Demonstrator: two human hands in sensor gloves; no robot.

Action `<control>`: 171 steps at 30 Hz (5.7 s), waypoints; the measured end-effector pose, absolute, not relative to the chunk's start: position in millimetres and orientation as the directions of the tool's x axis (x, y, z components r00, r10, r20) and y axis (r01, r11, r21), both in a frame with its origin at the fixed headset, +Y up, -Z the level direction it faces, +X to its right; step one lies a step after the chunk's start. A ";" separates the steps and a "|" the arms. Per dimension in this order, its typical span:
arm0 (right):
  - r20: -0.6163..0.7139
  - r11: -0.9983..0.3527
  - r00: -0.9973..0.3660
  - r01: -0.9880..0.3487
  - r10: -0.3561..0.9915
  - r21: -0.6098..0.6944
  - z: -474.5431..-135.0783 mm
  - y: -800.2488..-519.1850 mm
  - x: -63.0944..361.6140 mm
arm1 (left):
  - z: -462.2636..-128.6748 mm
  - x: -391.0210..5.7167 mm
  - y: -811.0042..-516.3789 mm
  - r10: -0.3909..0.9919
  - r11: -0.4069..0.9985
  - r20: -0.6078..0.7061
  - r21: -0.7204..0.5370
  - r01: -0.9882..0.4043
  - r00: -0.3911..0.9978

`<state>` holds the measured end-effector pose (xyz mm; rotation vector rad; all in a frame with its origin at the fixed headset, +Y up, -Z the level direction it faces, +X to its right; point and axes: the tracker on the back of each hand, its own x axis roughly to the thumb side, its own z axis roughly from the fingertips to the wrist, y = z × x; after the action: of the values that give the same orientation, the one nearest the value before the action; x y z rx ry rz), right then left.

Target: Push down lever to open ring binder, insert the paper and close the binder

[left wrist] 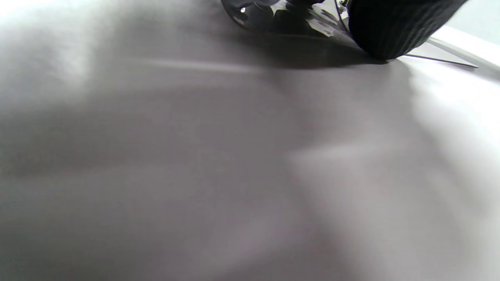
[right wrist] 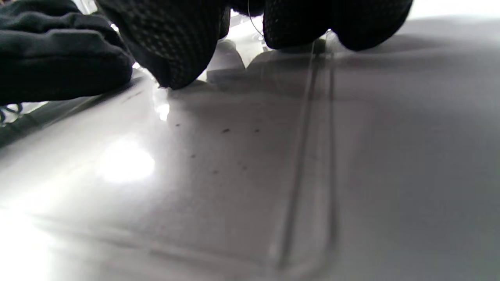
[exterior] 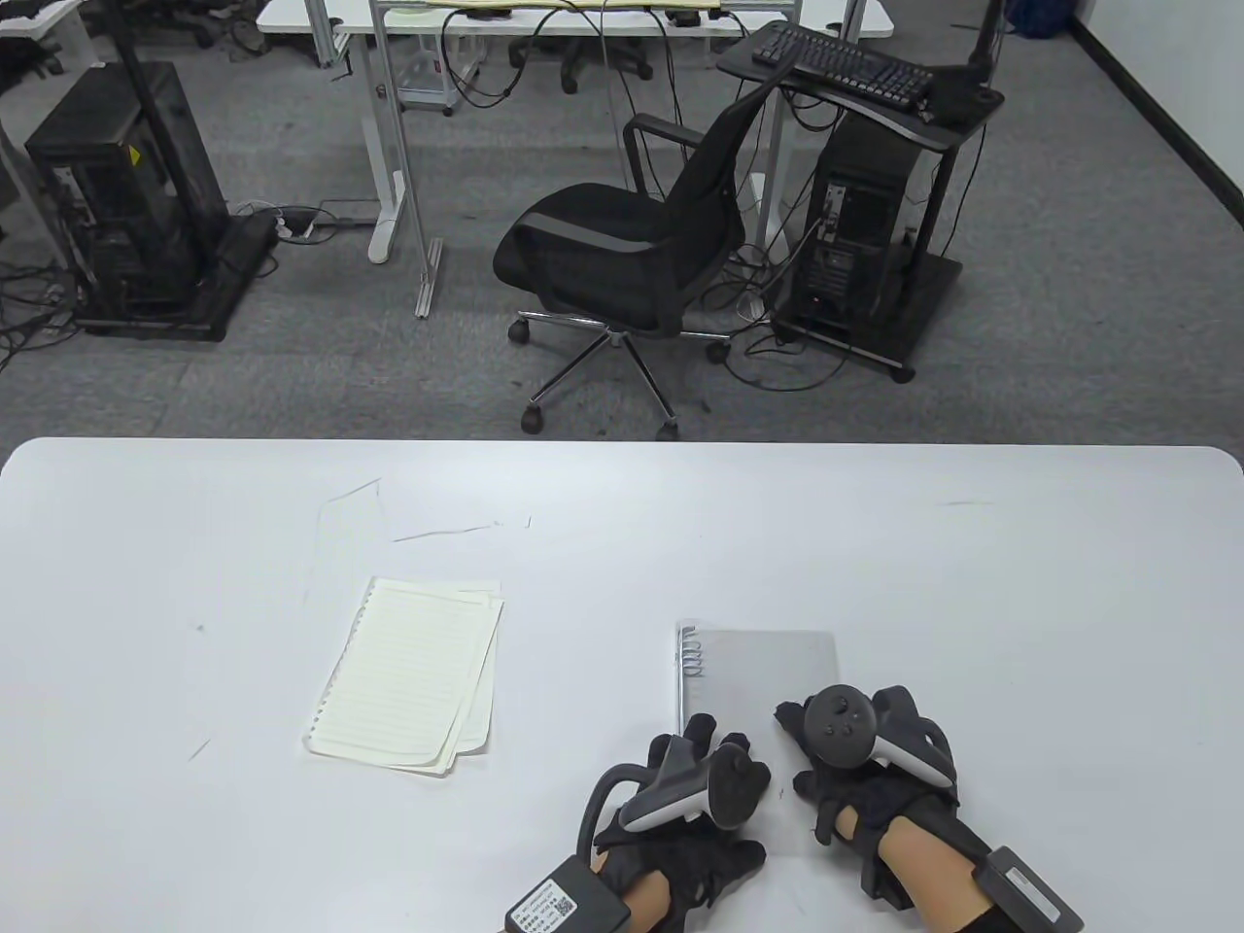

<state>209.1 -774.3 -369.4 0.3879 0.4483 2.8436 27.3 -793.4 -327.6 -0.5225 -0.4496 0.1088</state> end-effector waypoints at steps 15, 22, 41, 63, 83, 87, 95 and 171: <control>0.041 -0.901 -0.957 -0.255 0.287 0.351 -364.3 -752.8 271.9 | -331.4 25.4 -792.5 0.261 0.797 0.391 -0.603 0.031 0.883; -0.022 -0.874 -0.967 -0.239 0.254 0.423 -361.8 -755.9 281.4 | -332.3 24.8 -792.9 0.277 0.801 0.386 -0.599 0.010 0.880; -0.039 -0.860 -0.956 -0.280 0.292 0.427 -360.9 -757.4 280.9 | -333.4 12.5 -777.4 0.307 0.878 0.374 -0.465 -0.110 0.875; -0.035 -0.908 -0.997 -0.072 0.063 0.413 -357.5 -776.2 230.4 | -292.4 -12.1 -682.3 0.243 0.924 0.539 0.125 -0.362 0.807; -0.020 -0.907 -0.997 -0.080 0.079 0.412 -357.6 -778.0 230.7 | -354.9 -68.7 -746.7 -0.079 0.860 0.073 -0.499 0.105 0.994; -0.018 -0.907 -0.996 -0.083 0.084 0.413 -357.5 -778.2 231.1 | -359.4 -92.4 -738.8 0.109 0.848 -0.005 -0.521 -0.096 0.994; -0.010 -0.904 -0.997 -0.077 0.080 0.420 -357.1 -778.8 231.2 | -355.7 -95.5 -709.4 0.434 0.829 0.157 -0.456 -0.325 0.887; 0.048 -0.824 -0.928 -0.302 0.369 0.479 -474.6 -762.0 85.2 | -354.0 -33.0 -777.1 0.431 0.755 0.171 -0.606 -0.251 0.886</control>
<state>85.2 -762.0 -474.6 0.1967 0.6751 2.6974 -33.0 -777.1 -354.0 -0.6103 -0.3112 0.3783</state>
